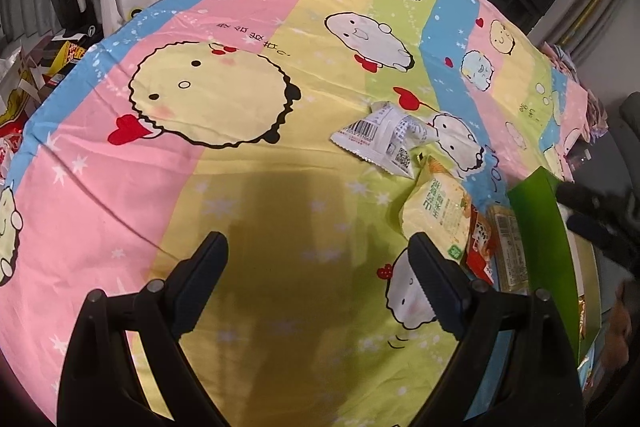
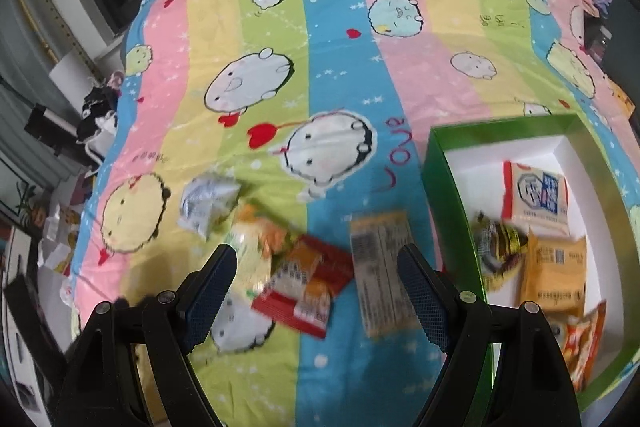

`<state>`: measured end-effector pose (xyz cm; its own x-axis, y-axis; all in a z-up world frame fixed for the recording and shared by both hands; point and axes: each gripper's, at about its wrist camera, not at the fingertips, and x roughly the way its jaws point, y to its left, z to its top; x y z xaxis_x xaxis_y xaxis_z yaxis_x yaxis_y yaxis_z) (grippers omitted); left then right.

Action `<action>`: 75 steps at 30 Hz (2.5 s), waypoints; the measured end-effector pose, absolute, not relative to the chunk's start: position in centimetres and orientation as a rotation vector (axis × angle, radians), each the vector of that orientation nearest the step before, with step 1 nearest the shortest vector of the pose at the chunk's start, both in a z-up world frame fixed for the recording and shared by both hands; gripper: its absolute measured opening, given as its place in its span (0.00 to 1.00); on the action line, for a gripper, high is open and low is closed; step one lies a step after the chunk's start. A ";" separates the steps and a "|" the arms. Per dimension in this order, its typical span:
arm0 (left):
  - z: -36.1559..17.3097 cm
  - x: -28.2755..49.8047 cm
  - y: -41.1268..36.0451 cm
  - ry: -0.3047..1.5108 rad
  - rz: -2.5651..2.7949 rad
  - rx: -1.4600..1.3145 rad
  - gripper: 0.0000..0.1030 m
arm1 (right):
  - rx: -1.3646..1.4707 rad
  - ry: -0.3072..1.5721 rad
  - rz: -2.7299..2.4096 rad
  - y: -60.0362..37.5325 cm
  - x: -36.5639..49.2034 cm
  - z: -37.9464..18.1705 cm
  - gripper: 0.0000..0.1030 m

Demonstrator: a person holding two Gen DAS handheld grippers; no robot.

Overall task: Organize snacks
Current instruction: 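Move the right gripper back over the snacks on the quilt, then grasp the white printed wrapper packet with the right gripper, then carry the white wrapper packet into the green box and release it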

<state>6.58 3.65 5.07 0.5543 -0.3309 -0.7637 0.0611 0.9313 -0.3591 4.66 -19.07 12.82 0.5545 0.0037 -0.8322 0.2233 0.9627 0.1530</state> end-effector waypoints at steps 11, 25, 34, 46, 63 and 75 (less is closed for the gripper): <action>4.3 6.8 3.5 1.007 -0.219 -0.303 0.89 | 0.245 1.170 0.072 -14.2 13.0 8.8 0.80; 4.8 6.8 5.6 0.998 -0.151 -0.339 0.89 | 0.084 1.250 0.012 -8.4 19.7 3.3 0.62; 5.1 6.7 5.6 0.990 -0.146 -0.343 0.89 | 0.081 1.155 0.062 -8.9 15.5 6.9 0.41; 5.2 5.7 2.9 0.997 -0.210 -0.269 0.89 | 0.191 1.184 0.067 -14.5 1.7 7.5 0.41; 5.4 0.0 -6.5 1.090 -0.574 -0.208 0.82 | 0.528 1.090 0.104 -21.6 -2.9 7.4 0.60; 3.6 0.2 -9.5 1.156 -0.697 -0.196 0.42 | 0.671 1.153 0.204 -20.8 -2.6 3.6 0.43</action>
